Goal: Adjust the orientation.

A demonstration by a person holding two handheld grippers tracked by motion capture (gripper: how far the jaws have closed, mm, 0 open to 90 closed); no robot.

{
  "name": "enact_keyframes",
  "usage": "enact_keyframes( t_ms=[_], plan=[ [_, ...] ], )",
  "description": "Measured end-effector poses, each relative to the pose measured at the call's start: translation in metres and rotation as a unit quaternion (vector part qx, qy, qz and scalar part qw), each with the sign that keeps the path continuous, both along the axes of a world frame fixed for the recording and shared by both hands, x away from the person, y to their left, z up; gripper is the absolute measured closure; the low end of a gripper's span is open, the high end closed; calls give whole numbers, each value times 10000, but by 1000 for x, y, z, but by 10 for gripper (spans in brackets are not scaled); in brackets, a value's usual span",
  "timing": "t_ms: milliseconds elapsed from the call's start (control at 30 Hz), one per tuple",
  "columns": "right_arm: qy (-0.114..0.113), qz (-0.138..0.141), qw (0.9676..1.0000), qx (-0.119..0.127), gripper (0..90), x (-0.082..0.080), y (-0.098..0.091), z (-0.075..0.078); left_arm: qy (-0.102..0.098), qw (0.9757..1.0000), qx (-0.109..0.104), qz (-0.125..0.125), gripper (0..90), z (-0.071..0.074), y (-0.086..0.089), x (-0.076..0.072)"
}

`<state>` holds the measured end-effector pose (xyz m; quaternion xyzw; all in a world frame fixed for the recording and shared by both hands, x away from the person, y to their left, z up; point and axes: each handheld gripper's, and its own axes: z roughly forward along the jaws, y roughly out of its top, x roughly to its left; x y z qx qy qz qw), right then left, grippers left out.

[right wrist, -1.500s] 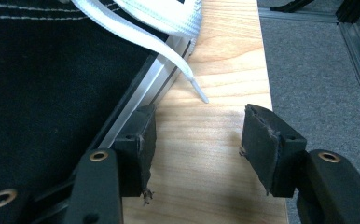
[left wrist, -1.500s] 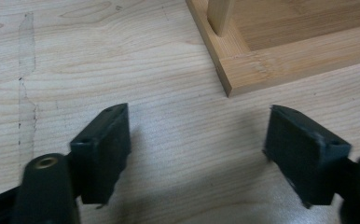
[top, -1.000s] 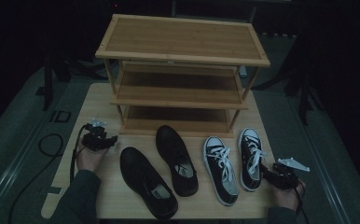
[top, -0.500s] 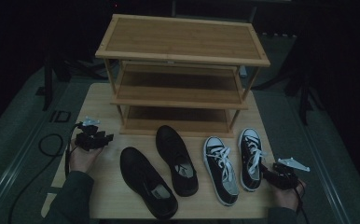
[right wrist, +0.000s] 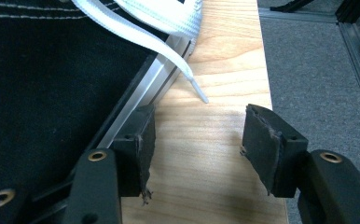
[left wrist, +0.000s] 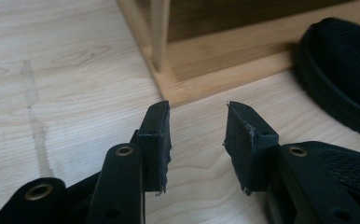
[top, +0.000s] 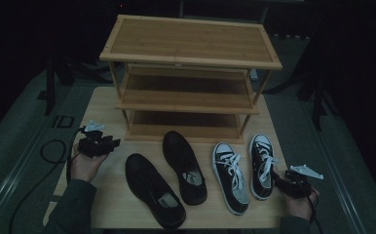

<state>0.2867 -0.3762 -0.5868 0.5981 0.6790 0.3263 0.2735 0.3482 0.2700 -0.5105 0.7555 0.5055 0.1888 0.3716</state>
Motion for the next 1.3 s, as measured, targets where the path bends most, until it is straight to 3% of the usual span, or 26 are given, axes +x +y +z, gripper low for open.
enact_keyframes(
  t_ms=[167, 400, 700, 800, 1300],
  plan=[
    [10, -7, 10000, 12, 418, 0, 0, 0, 8, 9999, -31, -118, 619, 2, -6, -6],
    [16, -12, 10000, 9, 411, 0, -1, 0, 125, 9988, 23, -471, 609, 6, -14, -9],
    [18, -17, 10000, 14, 408, 1, -1, 0, 337, 9972, -105, -658, 595, 10, -16, -11],
    [18, -15, 10000, 16, 407, 1, -1, 0, 401, 9966, -63, -719, 598, 10, -16, -12],
    [17, -13, 10000, 12, 407, 1, -1, 0, 529, 9936, -176, -984, 602, 13, -22, -20]
  ],
)
